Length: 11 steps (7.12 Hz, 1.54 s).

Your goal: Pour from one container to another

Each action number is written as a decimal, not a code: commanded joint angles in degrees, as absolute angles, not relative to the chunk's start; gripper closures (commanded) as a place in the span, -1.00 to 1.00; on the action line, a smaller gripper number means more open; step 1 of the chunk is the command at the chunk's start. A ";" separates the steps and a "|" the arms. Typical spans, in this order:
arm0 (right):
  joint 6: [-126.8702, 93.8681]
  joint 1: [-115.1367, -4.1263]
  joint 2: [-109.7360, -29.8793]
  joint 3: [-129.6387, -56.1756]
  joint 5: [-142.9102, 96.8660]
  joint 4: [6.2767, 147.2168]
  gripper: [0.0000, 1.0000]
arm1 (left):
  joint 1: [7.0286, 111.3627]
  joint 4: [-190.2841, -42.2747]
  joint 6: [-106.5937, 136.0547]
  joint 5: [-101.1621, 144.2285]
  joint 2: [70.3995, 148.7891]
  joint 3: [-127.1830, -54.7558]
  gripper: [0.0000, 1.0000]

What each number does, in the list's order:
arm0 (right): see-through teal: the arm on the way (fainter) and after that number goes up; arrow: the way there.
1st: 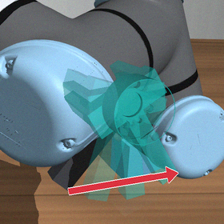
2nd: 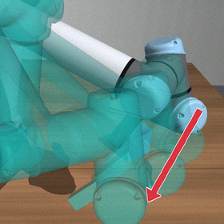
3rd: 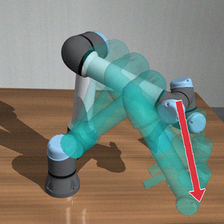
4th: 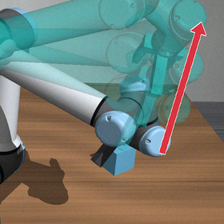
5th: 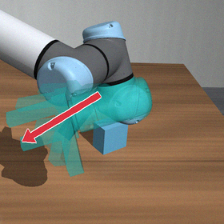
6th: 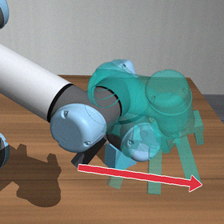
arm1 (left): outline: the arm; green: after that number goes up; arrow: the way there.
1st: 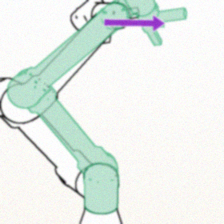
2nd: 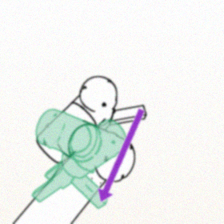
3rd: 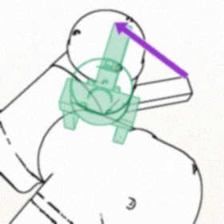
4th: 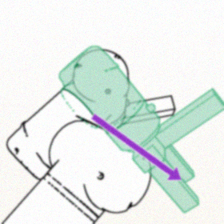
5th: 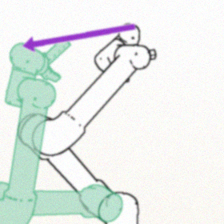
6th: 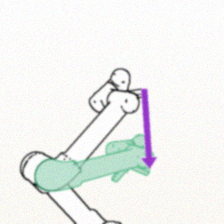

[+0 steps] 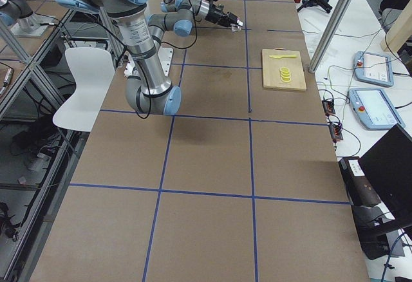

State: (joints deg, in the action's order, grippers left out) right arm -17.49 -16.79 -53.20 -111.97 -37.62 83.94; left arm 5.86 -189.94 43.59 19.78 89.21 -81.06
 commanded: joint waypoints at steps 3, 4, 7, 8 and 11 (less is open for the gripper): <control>-17.49 -16.79 -53.35 -111.97 -37.62 83.94 1.00 | 5.54 -189.93 43.59 19.78 89.21 -81.04 0.13; -17.49 -16.79 -53.44 -111.97 -37.62 83.94 1.00 | 5.45 -189.93 43.59 19.78 89.21 -81.04 0.08; -17.49 -16.79 -53.44 -111.97 -37.62 83.94 1.00 | 5.45 -189.93 43.59 19.77 89.21 -81.12 -0.08; -17.49 -16.79 -53.44 -111.97 -37.62 83.94 1.00 | 5.45 -190.02 43.51 19.78 89.21 -81.12 -0.12; -17.49 -16.79 -53.44 -111.97 -37.62 83.94 1.00 | 5.45 -190.11 43.24 19.69 89.21 -81.65 -0.60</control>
State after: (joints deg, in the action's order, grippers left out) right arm -17.49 -16.79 -53.44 -111.97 -37.62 83.94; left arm 5.45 -190.04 43.44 19.70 89.21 -81.43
